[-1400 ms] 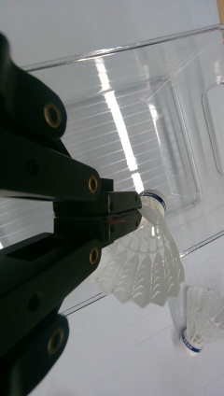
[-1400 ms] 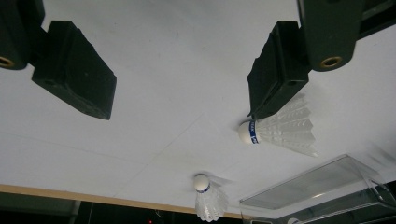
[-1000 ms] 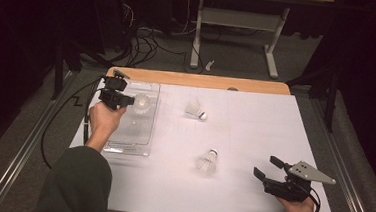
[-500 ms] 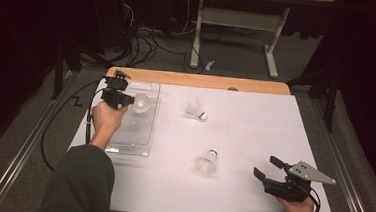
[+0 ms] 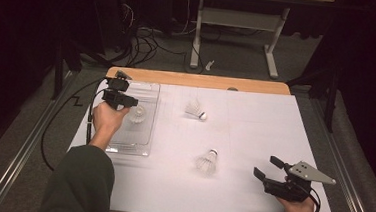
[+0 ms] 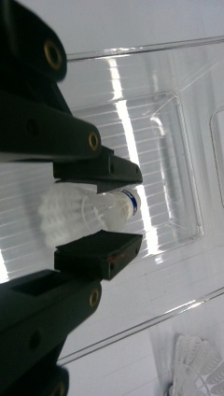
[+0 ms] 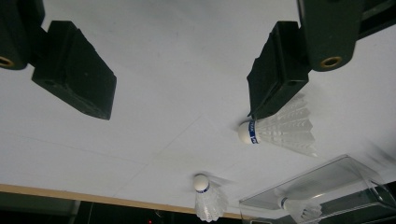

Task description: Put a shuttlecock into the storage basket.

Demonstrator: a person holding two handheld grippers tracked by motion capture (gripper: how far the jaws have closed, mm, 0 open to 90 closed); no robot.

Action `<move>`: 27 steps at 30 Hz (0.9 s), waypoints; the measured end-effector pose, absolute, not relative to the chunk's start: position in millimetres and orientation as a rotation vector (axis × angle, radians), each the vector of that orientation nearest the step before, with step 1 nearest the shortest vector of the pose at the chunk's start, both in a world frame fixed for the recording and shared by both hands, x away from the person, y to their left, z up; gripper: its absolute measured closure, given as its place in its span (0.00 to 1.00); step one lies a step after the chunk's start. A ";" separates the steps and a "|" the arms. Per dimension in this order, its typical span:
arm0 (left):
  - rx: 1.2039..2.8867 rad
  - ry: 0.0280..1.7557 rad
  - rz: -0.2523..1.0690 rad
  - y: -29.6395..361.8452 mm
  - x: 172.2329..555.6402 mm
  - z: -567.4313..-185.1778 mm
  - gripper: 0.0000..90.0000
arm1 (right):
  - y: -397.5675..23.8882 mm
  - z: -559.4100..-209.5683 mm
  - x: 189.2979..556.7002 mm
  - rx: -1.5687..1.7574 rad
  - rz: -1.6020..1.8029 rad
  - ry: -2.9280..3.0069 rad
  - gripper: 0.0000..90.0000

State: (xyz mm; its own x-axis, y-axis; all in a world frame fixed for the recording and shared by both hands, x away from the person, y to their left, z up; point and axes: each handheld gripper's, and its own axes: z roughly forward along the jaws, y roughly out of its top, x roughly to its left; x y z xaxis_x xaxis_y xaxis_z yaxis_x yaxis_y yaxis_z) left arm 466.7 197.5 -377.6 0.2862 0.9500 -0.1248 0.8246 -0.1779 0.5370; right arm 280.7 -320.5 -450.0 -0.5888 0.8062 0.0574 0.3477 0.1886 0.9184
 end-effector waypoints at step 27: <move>2.006 1.459 0.375 187.1 440.3 -361.2 0.45 | -320.3 -450.0 280.6 1.075 1.383 2.032 0.27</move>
